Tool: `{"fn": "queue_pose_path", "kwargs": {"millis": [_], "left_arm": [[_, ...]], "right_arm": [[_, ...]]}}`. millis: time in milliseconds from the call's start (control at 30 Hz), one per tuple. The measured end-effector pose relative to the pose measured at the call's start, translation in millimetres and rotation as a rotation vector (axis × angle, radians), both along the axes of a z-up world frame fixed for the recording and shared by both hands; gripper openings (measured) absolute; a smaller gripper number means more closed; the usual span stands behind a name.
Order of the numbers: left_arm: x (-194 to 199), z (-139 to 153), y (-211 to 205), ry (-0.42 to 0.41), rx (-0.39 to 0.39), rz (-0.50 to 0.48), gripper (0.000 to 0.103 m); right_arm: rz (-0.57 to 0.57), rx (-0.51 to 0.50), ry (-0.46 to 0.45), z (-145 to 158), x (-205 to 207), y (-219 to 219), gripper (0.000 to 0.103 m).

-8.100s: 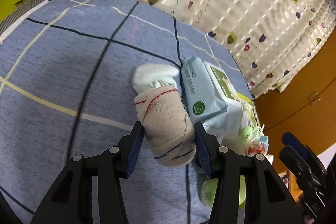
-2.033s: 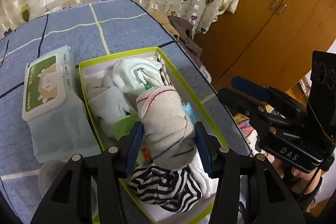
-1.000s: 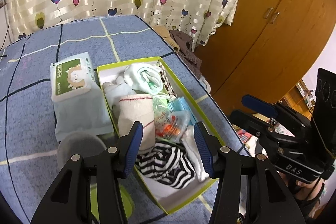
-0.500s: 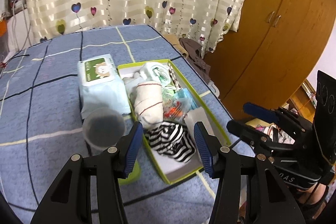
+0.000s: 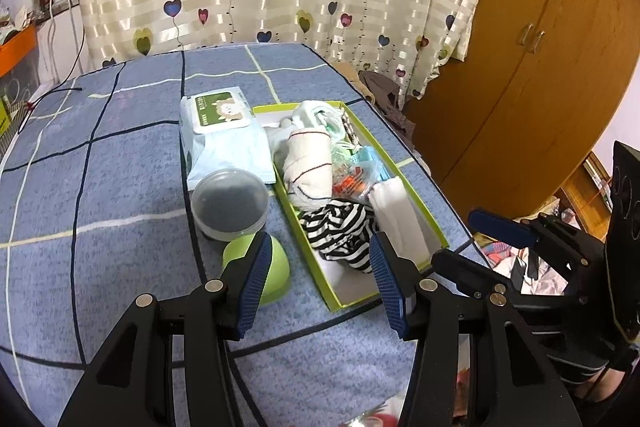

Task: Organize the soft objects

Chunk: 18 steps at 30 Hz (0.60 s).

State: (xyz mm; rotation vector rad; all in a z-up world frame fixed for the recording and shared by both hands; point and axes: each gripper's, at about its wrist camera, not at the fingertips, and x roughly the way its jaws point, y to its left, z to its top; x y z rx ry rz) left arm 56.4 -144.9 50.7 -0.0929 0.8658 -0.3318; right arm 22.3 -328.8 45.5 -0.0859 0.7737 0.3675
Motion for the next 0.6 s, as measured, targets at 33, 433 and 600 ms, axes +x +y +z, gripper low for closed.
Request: {"fn": "queue_pose_path", "kwargs": {"millis": [33, 433, 600], "left_arm": [[-1.0, -0.2, 0.6, -0.001, 0.003, 0.002, 0.052], [-10.0, -0.6, 5.9, -0.02, 0.027, 0.018, 0.052], [-10.1, -2.0, 6.2, -0.021, 0.046, 0.033, 0.052]], "right_arm": [[0.002, -0.001, 0.001, -0.2, -0.6, 1.7, 0.054], [0.015, -0.023, 0.011, -2.5, -3.8, 13.3, 0.054], [0.017, -0.025, 0.014, -3.3, -4.3, 14.3, 0.054]]}}
